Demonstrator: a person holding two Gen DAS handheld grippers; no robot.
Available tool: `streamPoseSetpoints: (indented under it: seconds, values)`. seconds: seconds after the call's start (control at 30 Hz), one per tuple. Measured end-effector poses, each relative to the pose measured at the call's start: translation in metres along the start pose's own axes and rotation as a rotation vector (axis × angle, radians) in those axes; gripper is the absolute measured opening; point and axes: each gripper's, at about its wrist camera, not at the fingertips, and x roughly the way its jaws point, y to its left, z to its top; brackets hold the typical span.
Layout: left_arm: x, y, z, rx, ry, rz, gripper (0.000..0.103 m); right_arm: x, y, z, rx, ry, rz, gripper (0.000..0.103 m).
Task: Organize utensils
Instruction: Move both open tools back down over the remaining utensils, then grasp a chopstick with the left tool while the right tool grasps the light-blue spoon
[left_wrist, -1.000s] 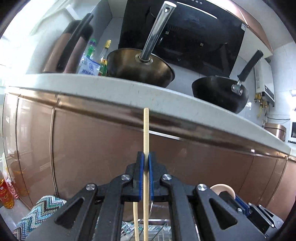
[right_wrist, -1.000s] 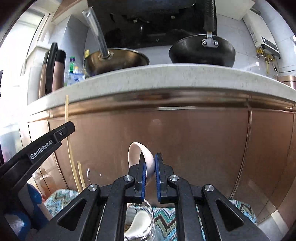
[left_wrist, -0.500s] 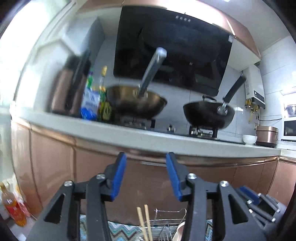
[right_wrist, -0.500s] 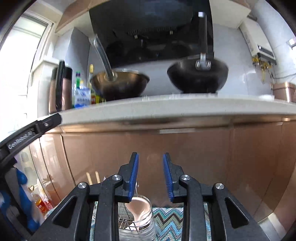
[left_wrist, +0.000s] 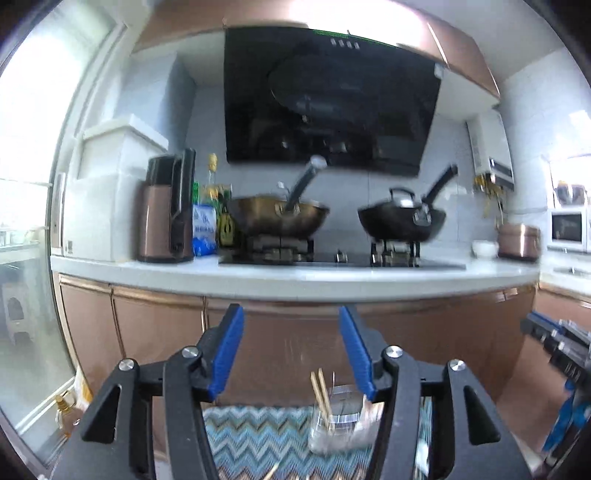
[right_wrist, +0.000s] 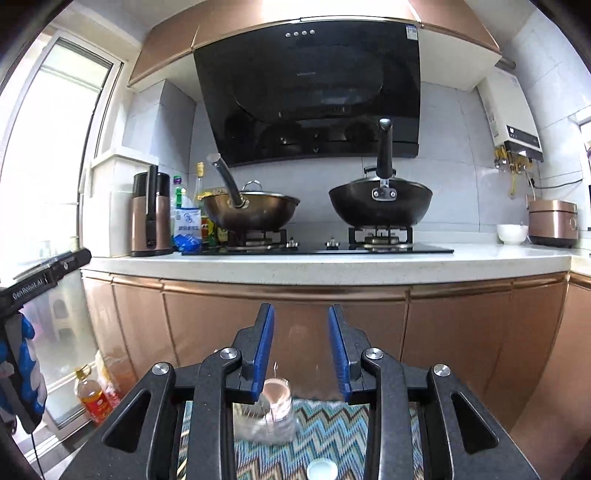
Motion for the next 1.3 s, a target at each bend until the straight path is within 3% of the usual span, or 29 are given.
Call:
streamPoseSetpoints:
  seconds: [0.17,0.3,0.53,0.9,1.03,1.3]
  values:
    - [-0.001,0.003,-0.033,0.035,0.146,-0.018,0.052,-0.011,-0.021,-0.024,0.024,0.108,0.021,0.03]
    - [0.008,0.007,-0.075,0.045,0.276,-0.017,0.052,-0.012,-0.038,-0.055,0.02,0.189,-0.011,0.03]
    - [0.044,0.017,-0.136,-0.008,0.462,-0.02,0.051,0.004,-0.071,-0.106,0.078,0.327,-0.034,0.03]
    - [0.125,0.017,-0.211,-0.117,0.842,-0.114,0.048,0.075,-0.091,-0.175,0.198,0.577,0.119,0.029]
    - [0.147,0.018,-0.225,-0.124,0.924,-0.118,0.037,0.094,-0.09,-0.192,0.197,0.631,0.142,0.029]
    - [0.179,0.016,-0.246,-0.135,1.05,-0.157,0.035,0.126,-0.093,-0.216,0.218,0.72,0.198,0.029]
